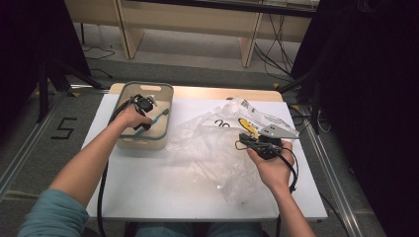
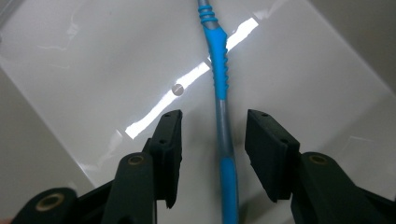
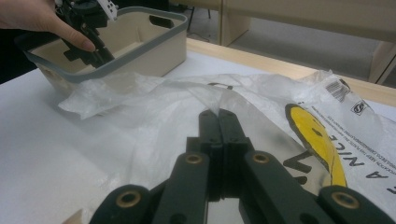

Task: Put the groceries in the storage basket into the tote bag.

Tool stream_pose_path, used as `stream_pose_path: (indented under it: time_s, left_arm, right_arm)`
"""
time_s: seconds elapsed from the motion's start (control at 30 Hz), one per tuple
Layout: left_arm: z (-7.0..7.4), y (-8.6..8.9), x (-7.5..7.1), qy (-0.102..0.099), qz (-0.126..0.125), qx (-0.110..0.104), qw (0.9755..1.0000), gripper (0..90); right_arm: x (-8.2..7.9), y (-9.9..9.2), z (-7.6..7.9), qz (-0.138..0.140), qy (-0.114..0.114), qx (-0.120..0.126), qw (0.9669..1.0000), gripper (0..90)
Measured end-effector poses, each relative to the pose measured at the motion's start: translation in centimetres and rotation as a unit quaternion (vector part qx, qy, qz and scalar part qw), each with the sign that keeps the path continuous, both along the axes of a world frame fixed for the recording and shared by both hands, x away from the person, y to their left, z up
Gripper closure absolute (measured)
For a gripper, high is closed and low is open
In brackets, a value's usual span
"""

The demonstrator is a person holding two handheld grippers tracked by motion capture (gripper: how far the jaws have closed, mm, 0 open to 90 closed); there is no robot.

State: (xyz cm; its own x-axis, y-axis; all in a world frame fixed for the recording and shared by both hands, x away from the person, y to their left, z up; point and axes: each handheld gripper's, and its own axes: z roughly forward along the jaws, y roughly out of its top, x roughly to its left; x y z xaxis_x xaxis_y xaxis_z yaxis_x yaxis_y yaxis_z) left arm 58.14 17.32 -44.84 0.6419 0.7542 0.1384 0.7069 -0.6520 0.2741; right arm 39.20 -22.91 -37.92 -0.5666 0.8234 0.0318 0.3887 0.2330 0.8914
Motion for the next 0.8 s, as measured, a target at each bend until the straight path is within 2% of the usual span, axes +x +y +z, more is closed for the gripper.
stream_pose_path:
  time_s: [0.43,0.8]
  left_arm:
    - [-0.38,-0.03,0.32,0.007,-0.011,0.005,0.9999,60.0]
    - [-0.43,0.16,0.48,0.005,-0.011,-0.006,0.9999,62.2]
  right_arm:
    - [0.03,-0.10,-0.01,0.001,0.000,0.000,1.0000,90.0]
    - [0.06,-0.07,-0.08,0.001,0.003,0.000,1.0000,90.0]
